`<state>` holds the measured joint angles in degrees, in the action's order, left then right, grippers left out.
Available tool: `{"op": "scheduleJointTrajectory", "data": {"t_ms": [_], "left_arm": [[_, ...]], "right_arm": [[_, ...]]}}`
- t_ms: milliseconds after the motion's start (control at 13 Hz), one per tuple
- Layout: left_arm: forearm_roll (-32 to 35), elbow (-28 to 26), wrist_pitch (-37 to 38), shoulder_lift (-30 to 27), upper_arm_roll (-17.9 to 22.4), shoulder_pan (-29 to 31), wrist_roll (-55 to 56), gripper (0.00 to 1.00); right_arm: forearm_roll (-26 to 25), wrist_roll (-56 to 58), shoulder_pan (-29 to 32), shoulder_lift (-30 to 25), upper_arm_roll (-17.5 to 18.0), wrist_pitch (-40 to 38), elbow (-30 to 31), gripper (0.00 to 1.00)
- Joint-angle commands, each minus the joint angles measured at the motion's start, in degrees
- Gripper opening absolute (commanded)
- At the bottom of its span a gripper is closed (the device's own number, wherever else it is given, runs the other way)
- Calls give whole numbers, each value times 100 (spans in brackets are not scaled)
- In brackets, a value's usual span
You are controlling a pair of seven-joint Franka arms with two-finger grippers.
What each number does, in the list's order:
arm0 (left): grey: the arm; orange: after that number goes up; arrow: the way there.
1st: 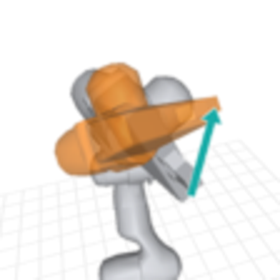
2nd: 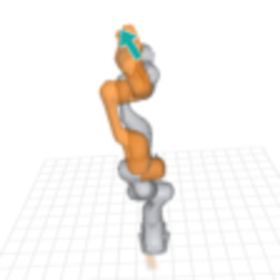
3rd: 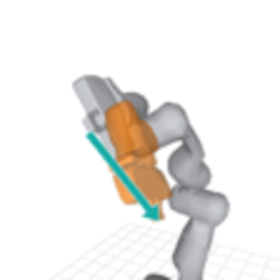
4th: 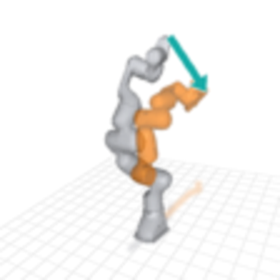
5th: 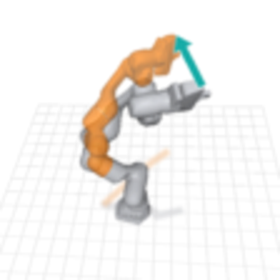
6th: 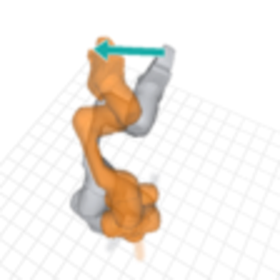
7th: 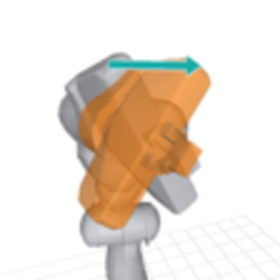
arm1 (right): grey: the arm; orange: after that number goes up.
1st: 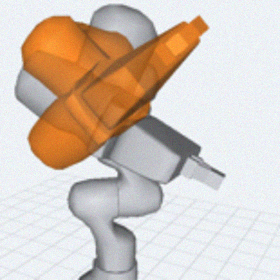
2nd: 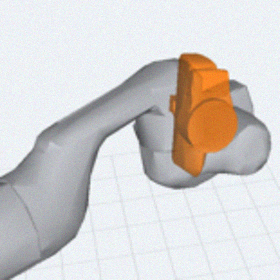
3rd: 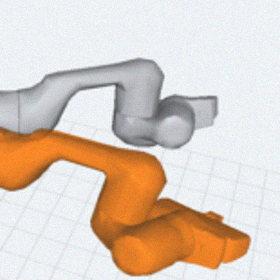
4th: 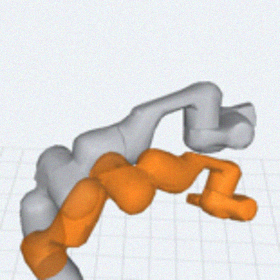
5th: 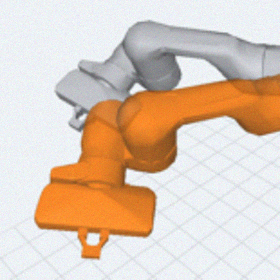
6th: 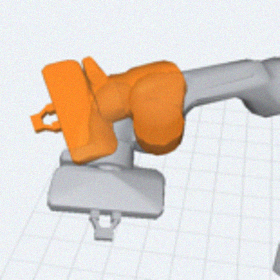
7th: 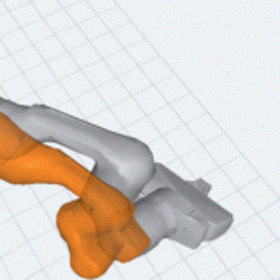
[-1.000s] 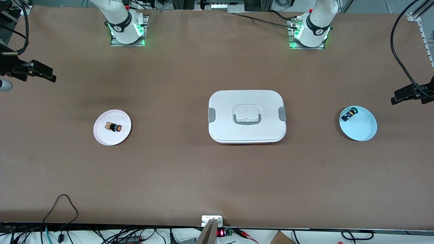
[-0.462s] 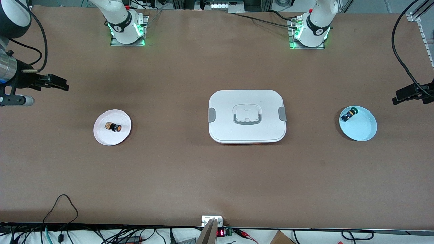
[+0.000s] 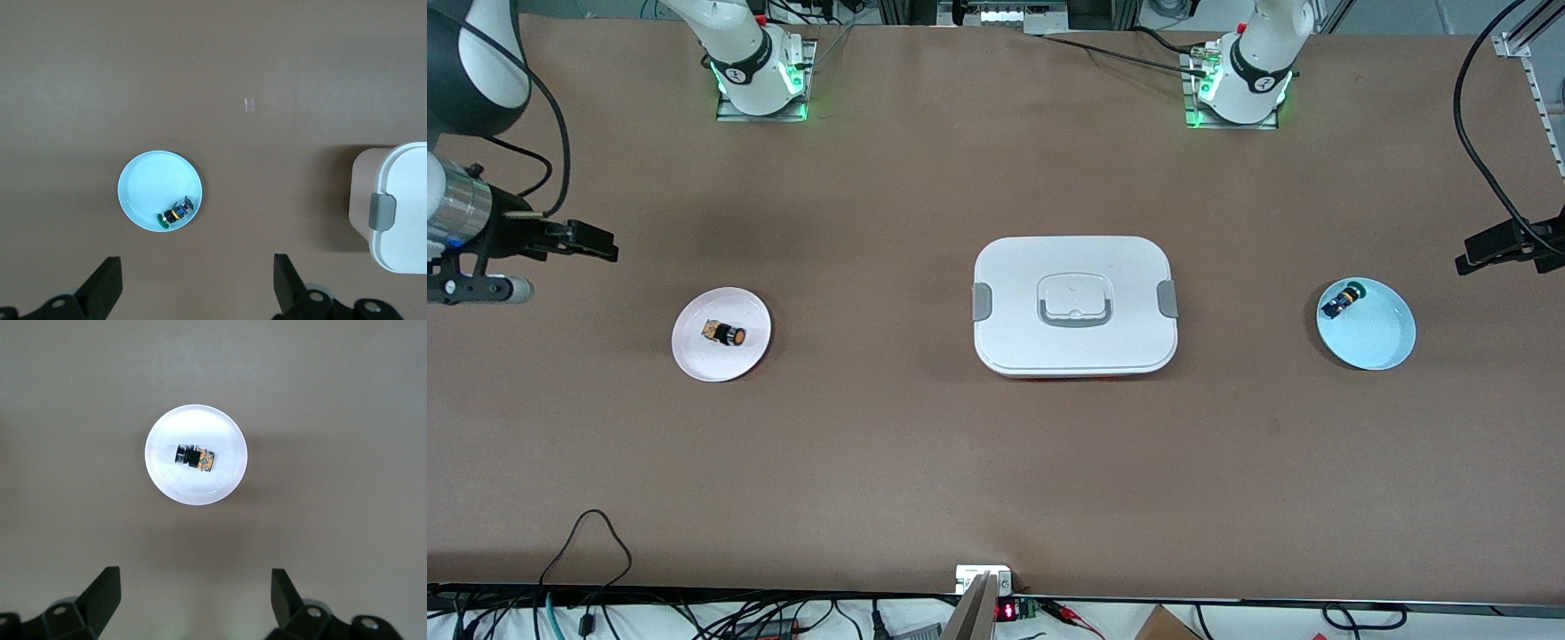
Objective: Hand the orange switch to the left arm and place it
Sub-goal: 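Move the right gripper toward the white plate with the orange switch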
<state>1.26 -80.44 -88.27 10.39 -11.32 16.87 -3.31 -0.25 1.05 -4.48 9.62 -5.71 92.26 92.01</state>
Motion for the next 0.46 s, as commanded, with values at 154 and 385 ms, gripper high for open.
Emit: {"op": "scheduleJointTrajectory", "data": {"t_ms": [154,385], "left_arm": [[-29,186,82,95,-2,-9,41,100],[-29,186,82,86,-2,-18,41,100]], "right_arm": [[34,-25,35,479,0,362,-78,100],[34,-52,44,734,0,494,-69,100]]}}
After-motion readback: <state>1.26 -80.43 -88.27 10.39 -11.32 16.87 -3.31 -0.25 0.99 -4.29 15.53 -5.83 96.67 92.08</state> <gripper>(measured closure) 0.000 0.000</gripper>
